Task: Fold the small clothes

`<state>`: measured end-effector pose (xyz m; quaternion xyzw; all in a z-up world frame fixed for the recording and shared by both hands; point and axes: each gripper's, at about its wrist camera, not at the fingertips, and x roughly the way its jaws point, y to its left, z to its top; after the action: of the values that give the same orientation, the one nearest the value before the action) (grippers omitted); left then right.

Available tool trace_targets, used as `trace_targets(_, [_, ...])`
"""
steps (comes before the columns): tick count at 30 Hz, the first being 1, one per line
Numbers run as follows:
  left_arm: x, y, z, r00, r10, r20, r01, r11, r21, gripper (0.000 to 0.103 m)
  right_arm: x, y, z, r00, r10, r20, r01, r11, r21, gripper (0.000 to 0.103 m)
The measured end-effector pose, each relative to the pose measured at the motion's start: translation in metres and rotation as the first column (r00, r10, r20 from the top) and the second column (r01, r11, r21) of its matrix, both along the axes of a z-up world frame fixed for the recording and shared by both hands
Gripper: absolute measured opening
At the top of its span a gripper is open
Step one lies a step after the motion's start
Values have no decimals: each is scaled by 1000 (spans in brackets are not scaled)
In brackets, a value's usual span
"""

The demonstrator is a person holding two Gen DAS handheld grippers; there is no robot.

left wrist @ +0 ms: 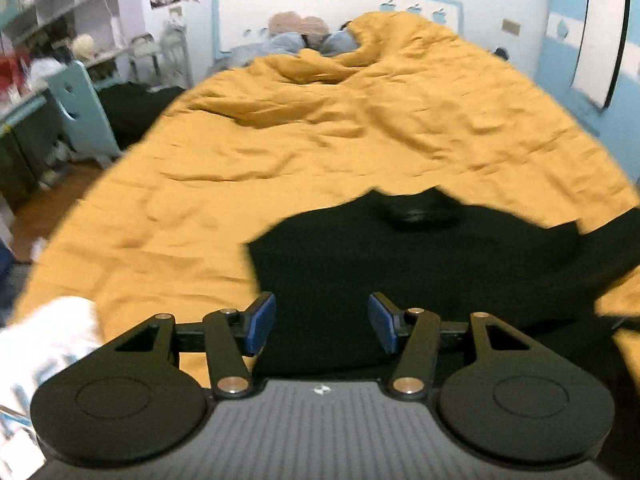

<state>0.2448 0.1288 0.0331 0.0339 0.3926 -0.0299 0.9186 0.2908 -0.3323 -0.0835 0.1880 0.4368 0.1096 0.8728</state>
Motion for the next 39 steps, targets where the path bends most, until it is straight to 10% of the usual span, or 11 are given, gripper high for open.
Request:
trace_targets(9, [7,43,-75,995,9,-100,-11,1000,-18,64,33,-17,-22,990,-83,-117,91,993,68,64])
trace_targets(15, [34,65,-104,993,79,-93,-95,978,-187,68,64,-19,-42,982,-111,-154,131,984,121,61])
trace_targets(24, [97,102,-148,955,267,-131,-297,826,-479,69,97,0,-65,985,-112,-133,120,991,54,40])
trace_targets(26, [107,105,-158,950,277,-145,-311,791,-527,62,99,3,-65,987,-106,-117,110,994,25,20])
trace_targets(28, [111,103,-163,950,282,-137,-310,781,-542,20,101,5,-62,991,-98,-93,98,995,-5,3])
trace_targets(30, [110,103,-163,950,287,-124,-306,769,-562,4,100,5,-55,994,-91,-66,90,996,-12,0])
trace_targets(39, [95,123,-138,954,299,8,-241,784,-573,1,106,-5,2,983,-53,178,46,998,45,0])
